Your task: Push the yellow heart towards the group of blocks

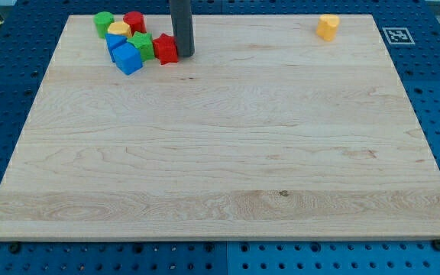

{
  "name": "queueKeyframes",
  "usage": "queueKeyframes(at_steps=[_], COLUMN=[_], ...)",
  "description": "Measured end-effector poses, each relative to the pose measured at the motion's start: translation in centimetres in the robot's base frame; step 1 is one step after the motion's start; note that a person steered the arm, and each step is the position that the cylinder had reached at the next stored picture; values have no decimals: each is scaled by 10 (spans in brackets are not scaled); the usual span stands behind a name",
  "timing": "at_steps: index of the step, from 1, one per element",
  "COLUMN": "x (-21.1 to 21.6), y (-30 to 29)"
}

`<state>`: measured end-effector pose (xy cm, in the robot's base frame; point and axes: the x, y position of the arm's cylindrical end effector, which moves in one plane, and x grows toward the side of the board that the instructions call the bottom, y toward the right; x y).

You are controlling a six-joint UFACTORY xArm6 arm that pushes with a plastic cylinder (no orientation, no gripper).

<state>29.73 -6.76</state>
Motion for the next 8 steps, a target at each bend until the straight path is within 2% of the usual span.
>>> queueKeyframes(at_steps=[1,2,4,5,6,8], x=[0,0,15,7,-37,-58], y=[22,98,291,371,385,366])
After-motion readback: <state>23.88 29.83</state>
